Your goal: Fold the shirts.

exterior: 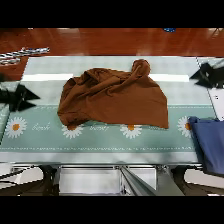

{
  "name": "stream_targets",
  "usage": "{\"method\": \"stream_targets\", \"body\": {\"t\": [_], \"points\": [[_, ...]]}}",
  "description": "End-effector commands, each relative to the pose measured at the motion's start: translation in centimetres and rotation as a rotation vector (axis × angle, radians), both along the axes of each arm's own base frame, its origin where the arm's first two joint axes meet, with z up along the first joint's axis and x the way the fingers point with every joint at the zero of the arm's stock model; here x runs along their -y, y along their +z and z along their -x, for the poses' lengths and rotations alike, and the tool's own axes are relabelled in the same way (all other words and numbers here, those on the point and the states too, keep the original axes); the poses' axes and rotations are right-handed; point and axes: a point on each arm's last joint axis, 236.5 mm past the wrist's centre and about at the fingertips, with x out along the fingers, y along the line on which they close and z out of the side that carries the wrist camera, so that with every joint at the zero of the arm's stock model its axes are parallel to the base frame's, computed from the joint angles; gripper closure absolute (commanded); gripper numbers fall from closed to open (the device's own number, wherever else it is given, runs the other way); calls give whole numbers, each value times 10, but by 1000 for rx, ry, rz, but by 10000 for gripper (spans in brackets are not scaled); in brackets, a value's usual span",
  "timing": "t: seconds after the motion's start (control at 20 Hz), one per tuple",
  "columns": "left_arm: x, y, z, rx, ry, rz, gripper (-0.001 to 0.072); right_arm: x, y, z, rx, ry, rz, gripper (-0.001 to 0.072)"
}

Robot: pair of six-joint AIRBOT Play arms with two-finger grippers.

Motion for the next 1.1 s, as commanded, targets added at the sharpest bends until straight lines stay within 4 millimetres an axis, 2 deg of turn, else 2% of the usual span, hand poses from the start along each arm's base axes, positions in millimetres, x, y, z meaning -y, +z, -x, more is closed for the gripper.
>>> {"method": "stream_targets", "body": {"t": [0.0, 0.1, 0.25, 0.4, 0.55, 0.7, 0.75, 0.8, 0.85, 0.9, 0.95, 1.05], "points": [[28, -27, 40, -9, 105, 188, 199, -23, -33, 55, 61, -83, -138, 302], [40, -44, 52, -52, 108, 225, 199, -26, -39, 78, 63, -110, -158, 302], [50, -59, 53, -85, 100, 234, 198, -24, -37, 96, 63, -103, -119, 302], [64, -70, 45, -94, 81, 228, 199, -30, -30, 100, 68, -89, -126, 302], [75, -77, 23, -56, 113, 232, 199, -33, -30, 103, 57, -83, -138, 302], [80, -87, 12, -50, 123, 210, 200, -34, -30, 104, 50, -87, -145, 302], [78, -89, 8, -44, 132, 195, 203, -28, -32, 103, 52, -96, -126, 302], [77, -89, 6, -39, 139, 192, 245, -13, -39, 107, 33, -129, -79, 302], [77, -88, 5, -34, 137, 194, 439, 3, -48, 117, -18, -178, -40, 302], [77, -85, 4, -19, 120, 195, 698, 12, -60, 134, -88, -199, -21, 302], [79, -82, 2, 5, 97, 196, 690, 6, -74, 156, -169, -184, -36, 302], [78, -80, -1, 13, 96, 194, 690, -23, -95, 189, -285, -136, -123, 301]]}}
